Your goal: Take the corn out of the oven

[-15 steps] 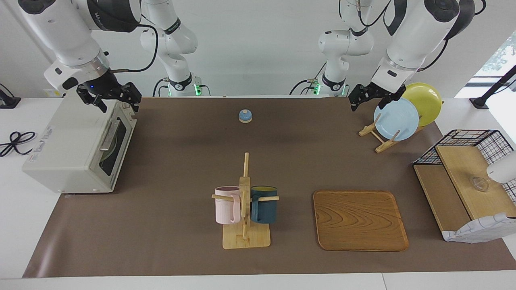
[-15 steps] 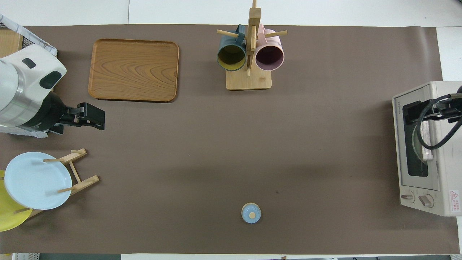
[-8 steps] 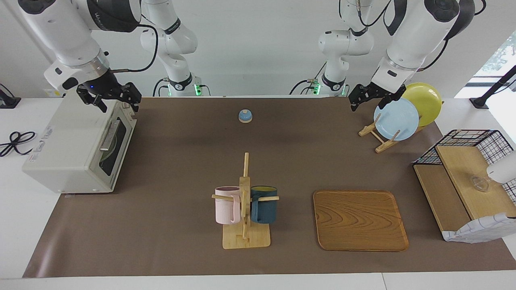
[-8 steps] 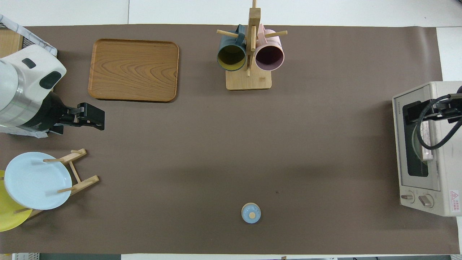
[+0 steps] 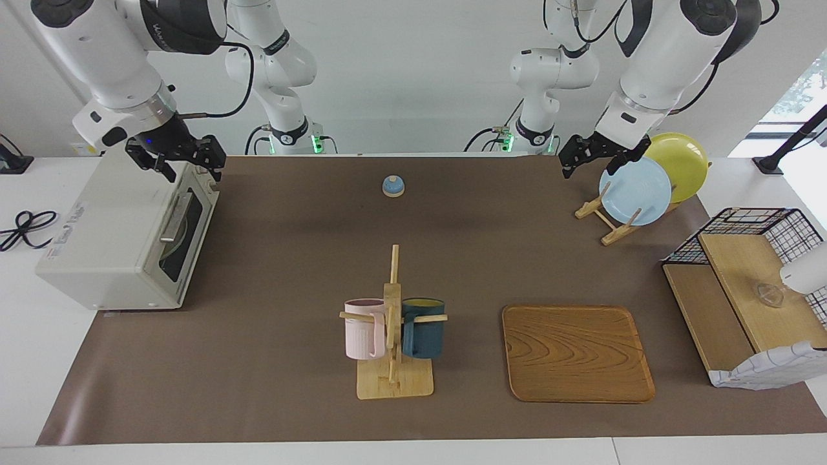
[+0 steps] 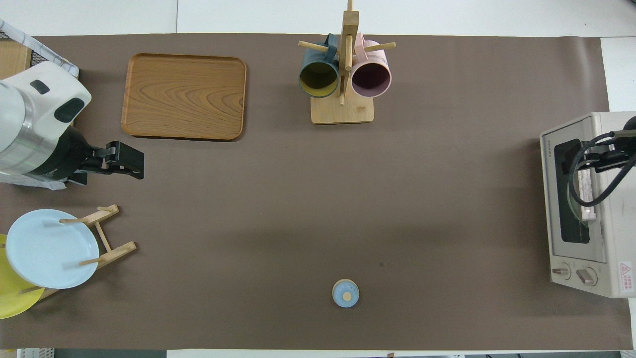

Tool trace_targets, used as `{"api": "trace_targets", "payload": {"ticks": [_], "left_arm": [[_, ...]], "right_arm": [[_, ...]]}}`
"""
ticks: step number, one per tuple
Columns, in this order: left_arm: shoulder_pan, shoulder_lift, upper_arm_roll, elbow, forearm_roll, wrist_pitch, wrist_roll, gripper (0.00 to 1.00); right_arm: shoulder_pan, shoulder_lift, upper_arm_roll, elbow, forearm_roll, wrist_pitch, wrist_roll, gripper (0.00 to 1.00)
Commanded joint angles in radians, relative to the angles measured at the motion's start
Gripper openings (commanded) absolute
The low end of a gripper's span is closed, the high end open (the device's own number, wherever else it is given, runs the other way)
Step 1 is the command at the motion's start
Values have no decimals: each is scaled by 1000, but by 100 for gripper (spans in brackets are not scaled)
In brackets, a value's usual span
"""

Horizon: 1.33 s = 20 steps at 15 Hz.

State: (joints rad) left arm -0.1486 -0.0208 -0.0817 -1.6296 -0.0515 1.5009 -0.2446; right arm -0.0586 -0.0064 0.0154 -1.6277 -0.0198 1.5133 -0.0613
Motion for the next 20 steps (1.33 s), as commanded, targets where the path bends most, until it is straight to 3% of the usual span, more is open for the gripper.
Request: {"api": "trace_targets", "payload": {"ticks": [1,4,12,16,20], "left_arm": [[6,-7,2,2,-10,4,5,100],[6,-7,0,4,-10,4,4,100],[4,-7,0,2,-10,4,5,100],[6,-7,0,4,-10,4,5,100],[6,-7,0,2,-10,4,5,100]], "right_arm": [[-21,-32,0,-50,4,41,-11,0],[-38,-47,-6,-98,-65,111,43,0],[-95,-93,-20,-285,-81,289,100,0],[-127,-93,-20,-305,-81,280,87,0],[-118,-109,-20,-394,-83,346,43,0]]}}
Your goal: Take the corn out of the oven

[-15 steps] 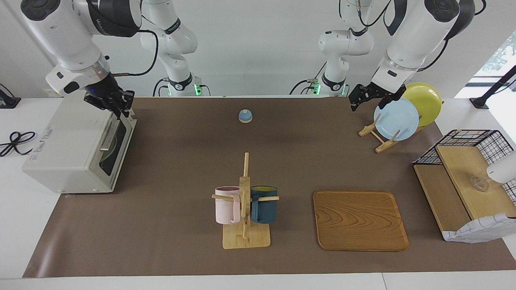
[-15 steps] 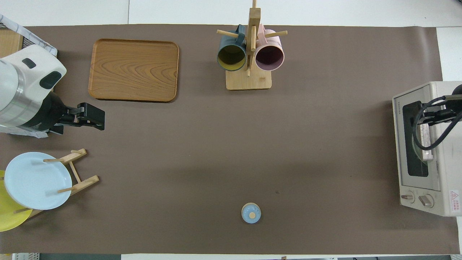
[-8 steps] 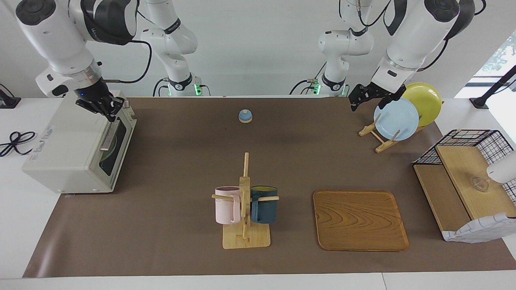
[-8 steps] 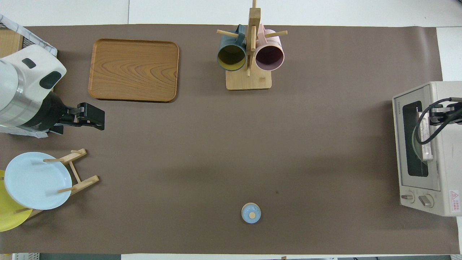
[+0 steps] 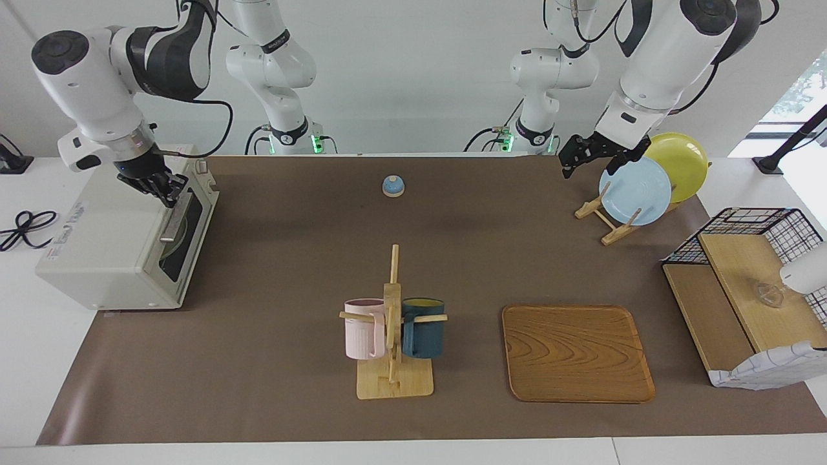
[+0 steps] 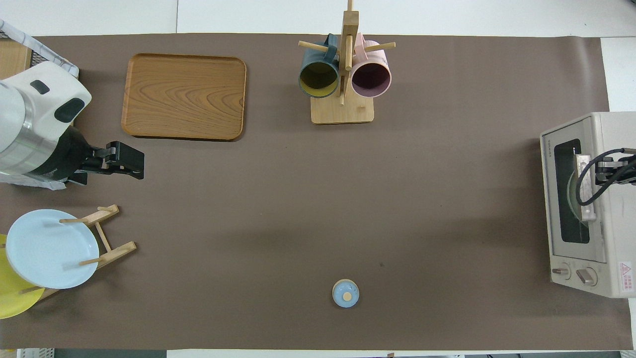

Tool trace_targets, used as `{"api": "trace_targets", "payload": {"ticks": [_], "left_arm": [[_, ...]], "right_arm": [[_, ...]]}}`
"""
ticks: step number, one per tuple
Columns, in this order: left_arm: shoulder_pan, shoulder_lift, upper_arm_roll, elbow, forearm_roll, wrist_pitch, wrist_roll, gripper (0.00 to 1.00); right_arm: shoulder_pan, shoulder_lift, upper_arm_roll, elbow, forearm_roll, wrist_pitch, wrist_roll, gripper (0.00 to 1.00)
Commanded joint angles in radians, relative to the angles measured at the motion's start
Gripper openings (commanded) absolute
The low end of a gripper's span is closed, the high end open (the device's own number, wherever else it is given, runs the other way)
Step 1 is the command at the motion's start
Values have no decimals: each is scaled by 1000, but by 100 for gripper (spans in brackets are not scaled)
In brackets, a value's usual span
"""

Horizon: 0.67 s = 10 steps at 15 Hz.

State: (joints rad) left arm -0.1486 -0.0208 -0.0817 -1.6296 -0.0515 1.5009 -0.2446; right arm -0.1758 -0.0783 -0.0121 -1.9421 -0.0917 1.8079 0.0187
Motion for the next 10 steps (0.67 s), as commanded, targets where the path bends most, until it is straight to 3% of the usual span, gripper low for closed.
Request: {"api": "trace_targets", "payload": {"ticks": [1,4,10], "left_arm": [[6,-7,0,2,-10,4,4,100],[4,-7,0,2,-10,4,5,100],[6,-7,2,2,-10,4,5,100]], "right_arm": [[-2,-25,8,-81,-13,54,-67,0],[-27,14,6,-83,-19,96,-97,0],[-24,15,8,-86,-36,87,-137,0]]}}
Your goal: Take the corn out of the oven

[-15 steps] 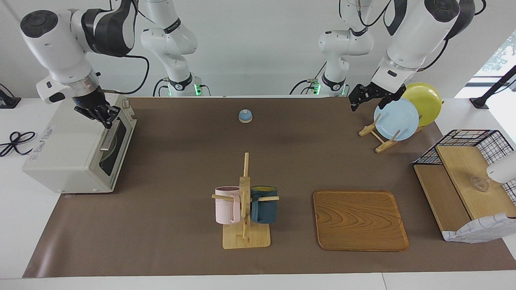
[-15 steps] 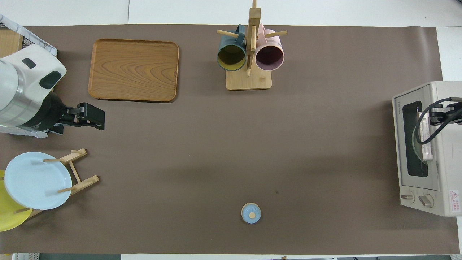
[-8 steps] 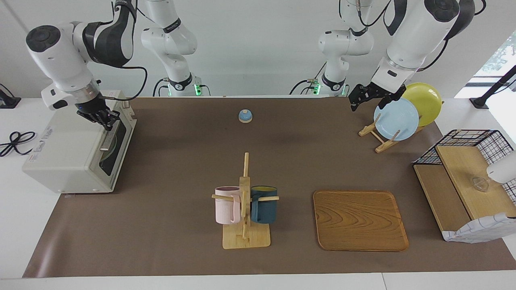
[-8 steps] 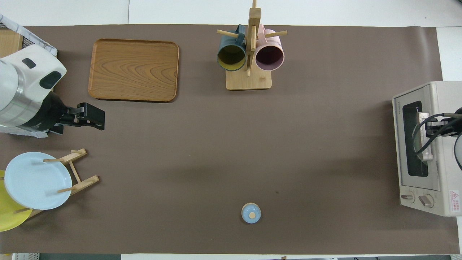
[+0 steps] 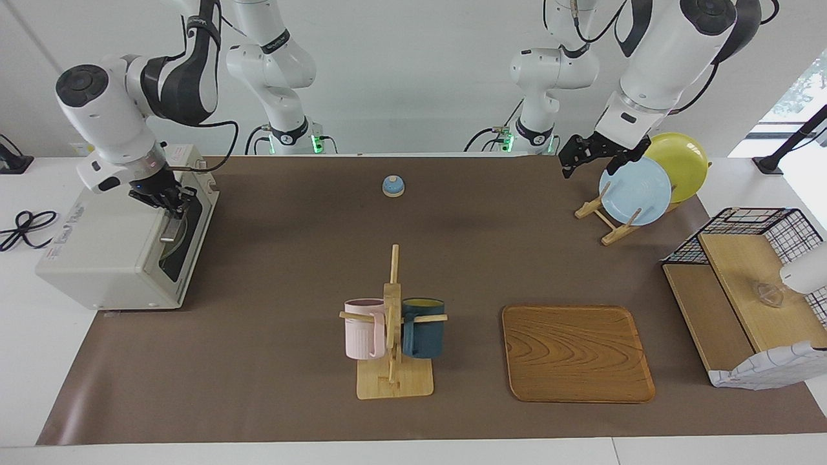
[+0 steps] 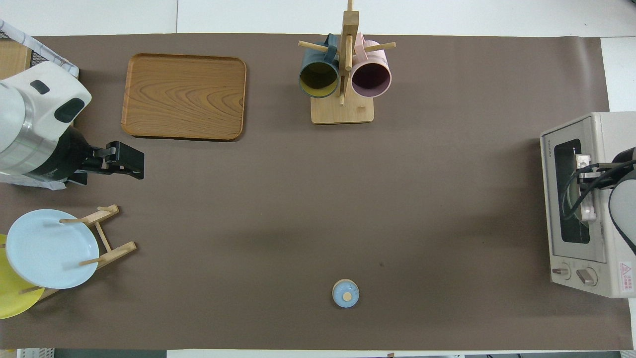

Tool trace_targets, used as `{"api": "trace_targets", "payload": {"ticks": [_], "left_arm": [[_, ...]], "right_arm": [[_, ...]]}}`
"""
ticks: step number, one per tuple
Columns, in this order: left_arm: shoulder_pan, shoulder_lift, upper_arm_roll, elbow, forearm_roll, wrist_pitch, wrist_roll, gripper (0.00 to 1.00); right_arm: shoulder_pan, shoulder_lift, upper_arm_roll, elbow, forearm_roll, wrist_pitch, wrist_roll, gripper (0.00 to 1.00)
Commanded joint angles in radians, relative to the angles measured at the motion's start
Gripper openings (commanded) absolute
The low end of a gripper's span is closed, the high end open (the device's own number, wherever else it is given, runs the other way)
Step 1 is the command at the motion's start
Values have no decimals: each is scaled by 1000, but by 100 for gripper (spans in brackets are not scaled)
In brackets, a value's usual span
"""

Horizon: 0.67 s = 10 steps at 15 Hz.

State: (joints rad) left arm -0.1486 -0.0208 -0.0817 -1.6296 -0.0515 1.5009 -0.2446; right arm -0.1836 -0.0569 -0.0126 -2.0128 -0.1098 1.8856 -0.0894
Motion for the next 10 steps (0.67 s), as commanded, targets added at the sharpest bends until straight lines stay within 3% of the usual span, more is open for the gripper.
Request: {"api": "trace_targets", "payload": {"ticks": [1,10], "left_arm": [[6,-7,0,2,-10,4,4,100],[6,-7,0,4,-10,4,4,100]], "right_arm": [[-19,-8,8,-27,-16,18,-44,0],[21,11,13,-103,2,139,-44,0]]}}
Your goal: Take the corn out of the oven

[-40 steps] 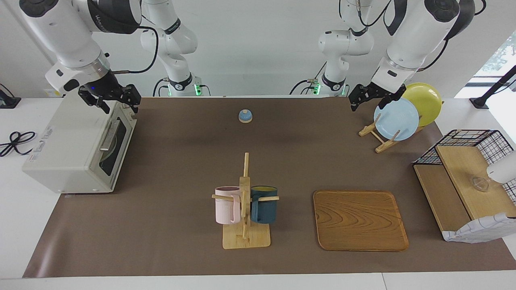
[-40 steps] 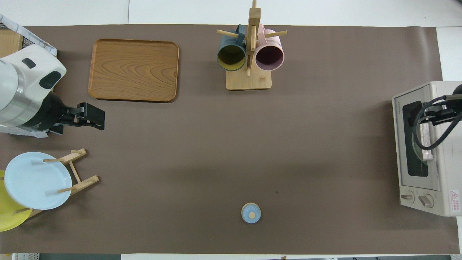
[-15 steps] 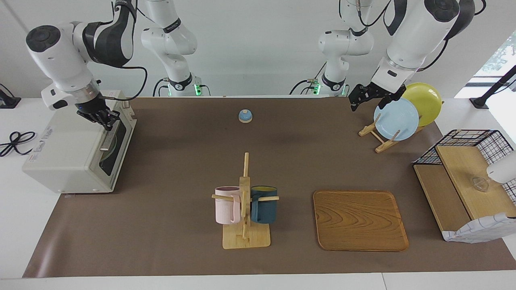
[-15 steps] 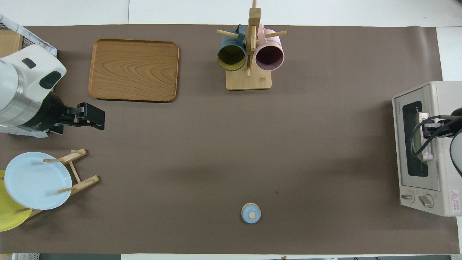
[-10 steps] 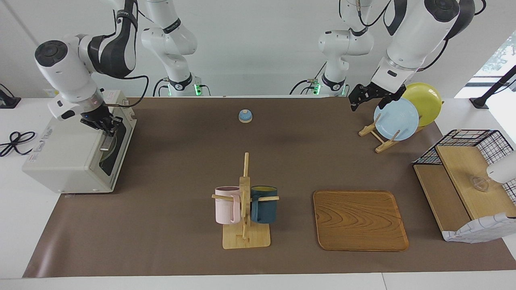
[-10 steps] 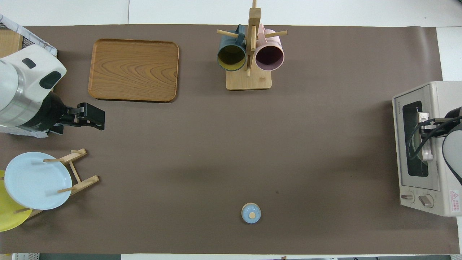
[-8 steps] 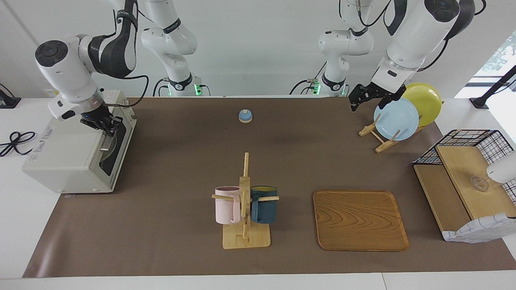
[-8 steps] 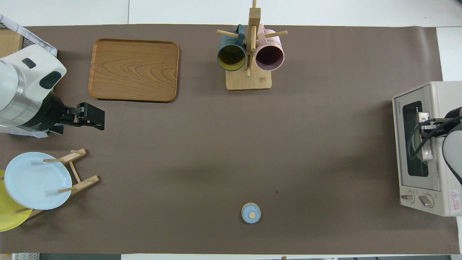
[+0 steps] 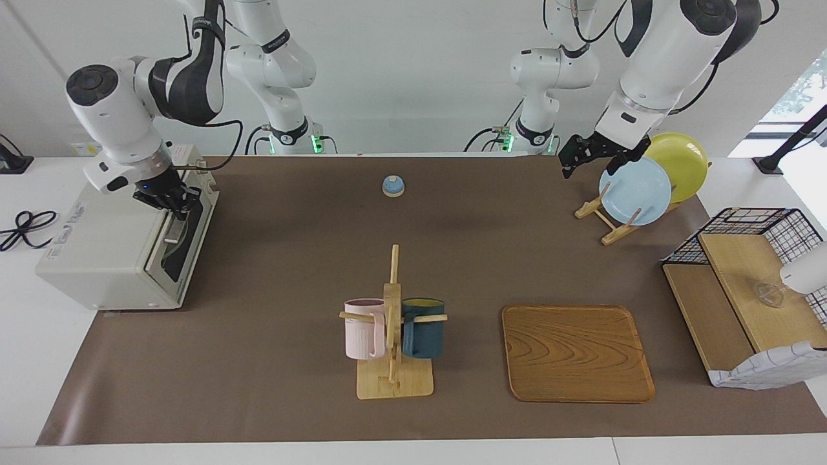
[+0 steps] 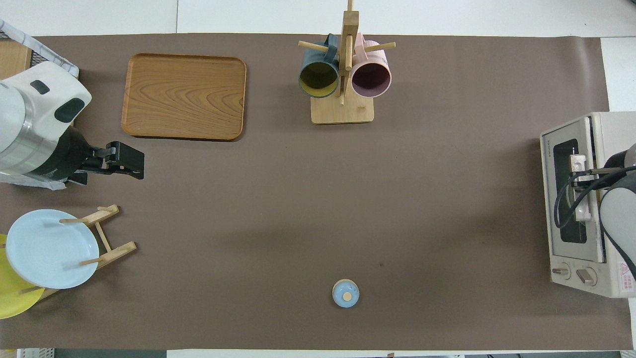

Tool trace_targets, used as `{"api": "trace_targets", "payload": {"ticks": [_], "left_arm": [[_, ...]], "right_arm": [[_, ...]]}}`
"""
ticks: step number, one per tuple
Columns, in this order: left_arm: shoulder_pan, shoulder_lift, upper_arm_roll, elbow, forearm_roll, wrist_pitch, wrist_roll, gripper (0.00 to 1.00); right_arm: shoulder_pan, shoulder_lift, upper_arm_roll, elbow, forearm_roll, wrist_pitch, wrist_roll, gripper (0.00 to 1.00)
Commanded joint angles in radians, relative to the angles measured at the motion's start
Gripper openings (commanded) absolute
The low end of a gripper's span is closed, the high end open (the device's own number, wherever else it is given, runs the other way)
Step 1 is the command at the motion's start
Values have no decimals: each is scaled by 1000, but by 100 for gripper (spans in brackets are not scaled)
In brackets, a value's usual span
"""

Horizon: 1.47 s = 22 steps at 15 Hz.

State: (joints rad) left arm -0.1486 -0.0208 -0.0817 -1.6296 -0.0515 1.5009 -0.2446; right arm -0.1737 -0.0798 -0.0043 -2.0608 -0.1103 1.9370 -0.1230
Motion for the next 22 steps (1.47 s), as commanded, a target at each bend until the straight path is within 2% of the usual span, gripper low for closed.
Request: {"api": "trace_targets", "payload": {"ticks": [1,9,12,16,19,22], "left_arm": [[4,-7,2,2,-10,4,5,100],[6,-7,0,4,-10,4,5,100],[6,-7,0,2,-10,4,4,100],[6,-7,0,2,-10,4,5,100],[4,-7,0,2,-10,4,4,100],[6,-7,2,4,-10,4,4,100]], "right_arm": [[28,43,4,-55,9,105,6,0],[102,136,4,-68,50,220,56,0],[137,137,6,-128,54,325,86,0],[166,176,6,-142,55,373,134,0],[165,245,9,-148,73,421,141,0],[181,259,16,-147,98,424,160,0]]}}
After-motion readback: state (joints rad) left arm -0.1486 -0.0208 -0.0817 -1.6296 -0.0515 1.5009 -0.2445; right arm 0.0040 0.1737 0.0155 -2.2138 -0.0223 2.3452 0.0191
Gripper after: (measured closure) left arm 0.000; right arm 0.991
